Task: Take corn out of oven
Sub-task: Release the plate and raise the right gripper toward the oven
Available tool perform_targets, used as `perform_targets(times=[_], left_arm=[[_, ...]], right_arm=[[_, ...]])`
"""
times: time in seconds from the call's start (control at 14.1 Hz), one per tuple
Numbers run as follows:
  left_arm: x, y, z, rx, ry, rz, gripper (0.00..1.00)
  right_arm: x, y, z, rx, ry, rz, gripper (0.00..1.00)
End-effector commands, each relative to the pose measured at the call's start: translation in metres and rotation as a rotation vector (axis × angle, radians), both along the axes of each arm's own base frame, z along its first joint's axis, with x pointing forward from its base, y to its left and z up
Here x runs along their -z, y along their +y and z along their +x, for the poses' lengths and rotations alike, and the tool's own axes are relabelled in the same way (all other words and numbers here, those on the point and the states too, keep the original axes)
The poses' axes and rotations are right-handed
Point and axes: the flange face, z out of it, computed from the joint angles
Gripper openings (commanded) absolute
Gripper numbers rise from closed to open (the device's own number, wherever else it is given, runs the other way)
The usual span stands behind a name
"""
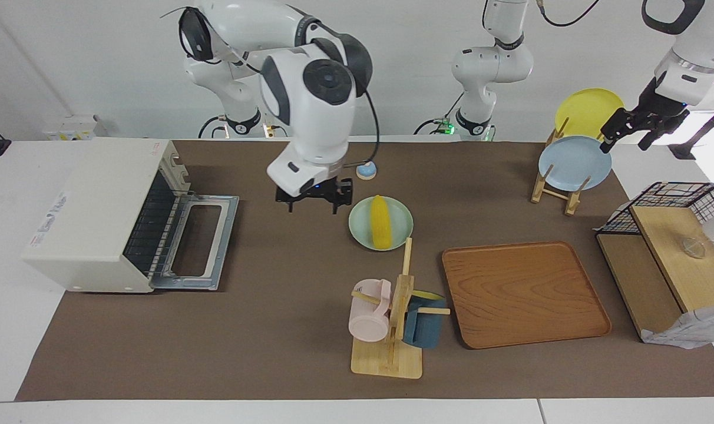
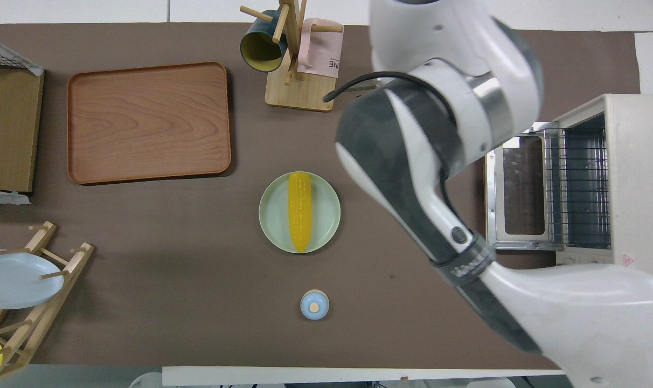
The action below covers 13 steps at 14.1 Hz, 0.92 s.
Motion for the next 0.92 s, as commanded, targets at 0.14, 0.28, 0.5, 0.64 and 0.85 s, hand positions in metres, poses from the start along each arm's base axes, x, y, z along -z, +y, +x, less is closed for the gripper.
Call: perform_targets(times=[0.14,0.28,0.5,0.64,0.85], left_arm=[[0.005,-0.044,0.0,0.069,-0.015,0.005,1.0],[0.017,-0.098,0.009,0.089,-0.017,0.005,1.0],[0.061,-0.212,0.012,0.132,-0.036,-0.013,1.0],[0.109,-0.293,-0.001,0.121,-0.061,-0.028,1.0],[0.177,-0.393,-0.016,0.084,-0.075,-0.028,1.0]], right_arm=[[0.035,-0.07,-0.001,-0.047,0.034,0.011,0.98],[0.051,-0.095,-0.003,-0.073,0.029,0.021,0.98],[0.078,-0.12,-0.008,-0.091,-0.012,0.035,0.98],[0.088,-0.127,-0.008,-0.096,-0.04,0.045,0.98],[0.089,-0.13,-0.009,-0.09,-0.033,0.063,0.98]])
